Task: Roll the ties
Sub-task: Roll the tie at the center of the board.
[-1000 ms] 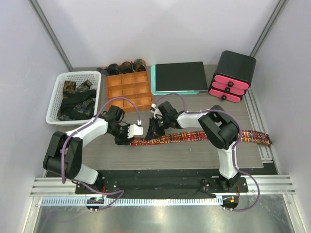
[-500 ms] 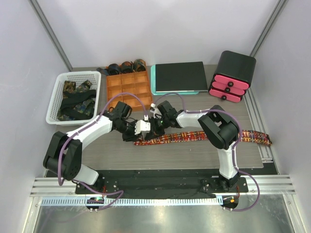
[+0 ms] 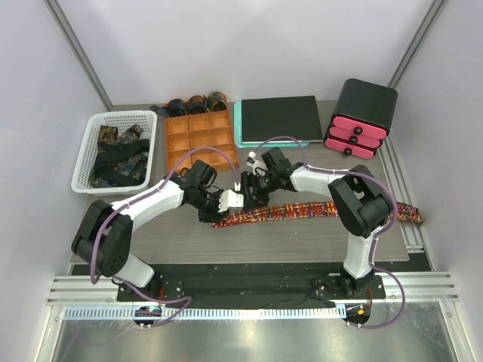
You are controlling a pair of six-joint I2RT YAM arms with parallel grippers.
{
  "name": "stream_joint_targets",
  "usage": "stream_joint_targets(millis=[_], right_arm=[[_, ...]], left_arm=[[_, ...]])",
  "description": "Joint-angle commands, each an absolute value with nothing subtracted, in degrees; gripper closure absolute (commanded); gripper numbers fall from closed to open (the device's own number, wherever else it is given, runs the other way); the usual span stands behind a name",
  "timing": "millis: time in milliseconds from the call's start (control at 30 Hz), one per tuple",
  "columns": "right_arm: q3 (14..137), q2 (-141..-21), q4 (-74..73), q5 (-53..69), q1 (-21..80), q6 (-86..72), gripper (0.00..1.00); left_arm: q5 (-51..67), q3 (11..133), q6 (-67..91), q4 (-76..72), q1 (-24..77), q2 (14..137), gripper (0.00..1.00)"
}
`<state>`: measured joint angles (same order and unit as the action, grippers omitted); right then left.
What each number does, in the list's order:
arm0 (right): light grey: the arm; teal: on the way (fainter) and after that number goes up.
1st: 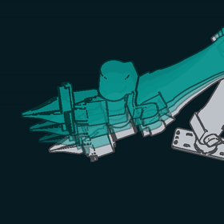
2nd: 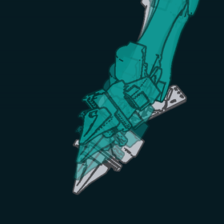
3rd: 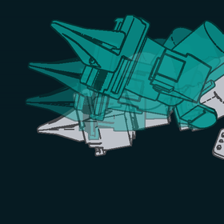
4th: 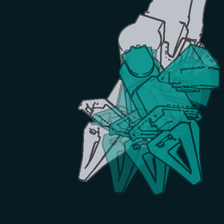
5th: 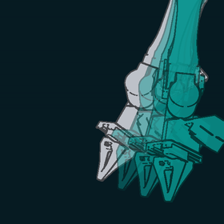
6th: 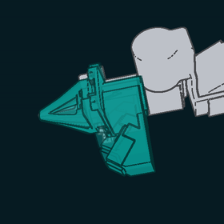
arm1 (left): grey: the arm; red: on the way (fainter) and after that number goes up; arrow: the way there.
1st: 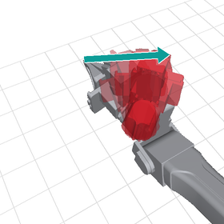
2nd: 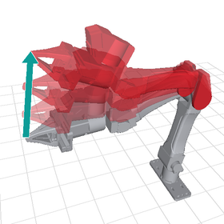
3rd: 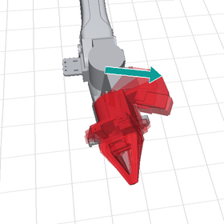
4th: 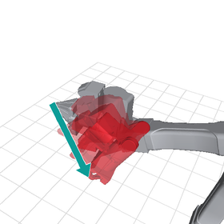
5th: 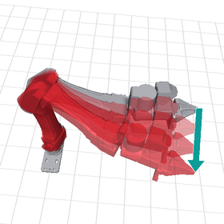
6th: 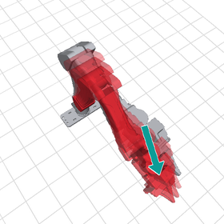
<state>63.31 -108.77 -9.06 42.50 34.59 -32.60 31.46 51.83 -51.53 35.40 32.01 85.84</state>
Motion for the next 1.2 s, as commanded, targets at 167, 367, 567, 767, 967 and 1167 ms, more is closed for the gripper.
stream_joint_targets(millis=[167,367,567,767,967,1167], right_arm=[[60.73,-105.56,-8.36,48.69,30.67,-33.3,0.48],[56.25,-105.2,1.3,48.69,31.9,-39.63,0.49],[55.72,-109.07,6.94,49.22,33.57,-42.97,0.51],[58.18,-113.02,9.84,48.96,34.98,-44.74,0.55],[59.15,-114.96,10.9,48.87,35.86,-45.7,0.63],[59.59,-115.49,12.13,49.22,36.39,-46.76,0.69]], left_arm=[[28.57,55.19,-47.91,32.52,33.83,90.34,0.66],[27.69,55.81,-44.83,29.8,35.5,92.9,0.65],[26.02,56.16,-44.03,28.83,36.3,93.95,0.65],[25.58,56.51,-43.94,28.83,36.3,94.48,0.65],[25.05,57.04,-43.51,28.83,36.39,95.1,0.64],[25.14,57.04,-43.77,28.92,36.47,95.1,0.64]])
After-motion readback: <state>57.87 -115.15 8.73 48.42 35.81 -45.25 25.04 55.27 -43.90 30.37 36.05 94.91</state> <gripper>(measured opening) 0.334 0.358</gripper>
